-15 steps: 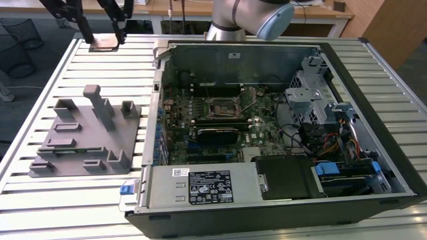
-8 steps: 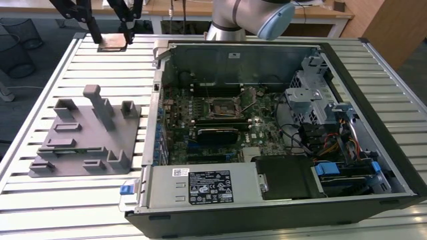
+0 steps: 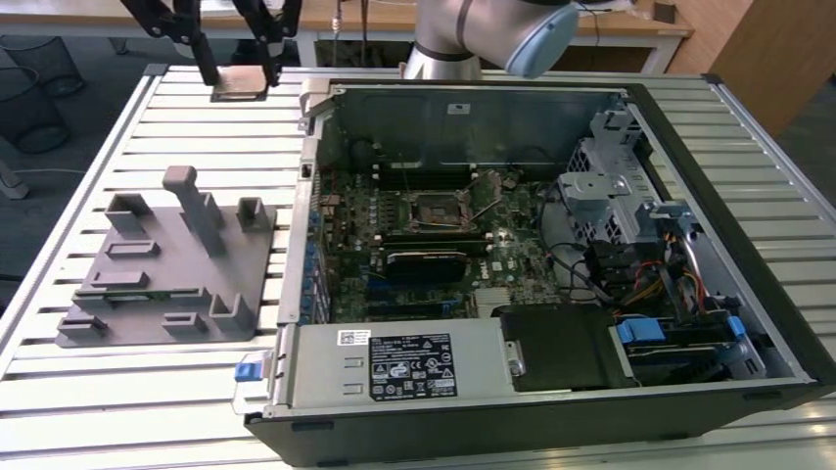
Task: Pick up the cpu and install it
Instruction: 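Pick up the cpu and move it towards the insertion slot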
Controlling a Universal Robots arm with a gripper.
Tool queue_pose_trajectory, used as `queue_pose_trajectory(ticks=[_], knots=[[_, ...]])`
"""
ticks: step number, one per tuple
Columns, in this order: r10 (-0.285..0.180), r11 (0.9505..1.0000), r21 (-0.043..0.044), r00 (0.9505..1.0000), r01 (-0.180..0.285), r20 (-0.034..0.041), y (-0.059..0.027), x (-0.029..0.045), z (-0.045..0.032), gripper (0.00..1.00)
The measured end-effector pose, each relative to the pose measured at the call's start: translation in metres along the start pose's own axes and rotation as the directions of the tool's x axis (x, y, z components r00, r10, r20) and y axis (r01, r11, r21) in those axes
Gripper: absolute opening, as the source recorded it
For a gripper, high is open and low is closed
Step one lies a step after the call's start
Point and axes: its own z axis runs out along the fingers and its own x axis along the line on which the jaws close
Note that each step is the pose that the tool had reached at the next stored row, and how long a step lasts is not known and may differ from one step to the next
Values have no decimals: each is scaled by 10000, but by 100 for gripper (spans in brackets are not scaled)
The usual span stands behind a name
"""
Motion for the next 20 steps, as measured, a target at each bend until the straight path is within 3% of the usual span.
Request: queue_pose_trajectory(ticks=[4, 10, 20], knots=[[0, 10000, 1, 10000, 0, -1, 5, -95, -1, 53], [1, 10000, 0, 10000, -1, -1, 6, -299, 0, 53], [0, 10000, 1, 10000, 0, -1, 15, -714, 3, 53]])
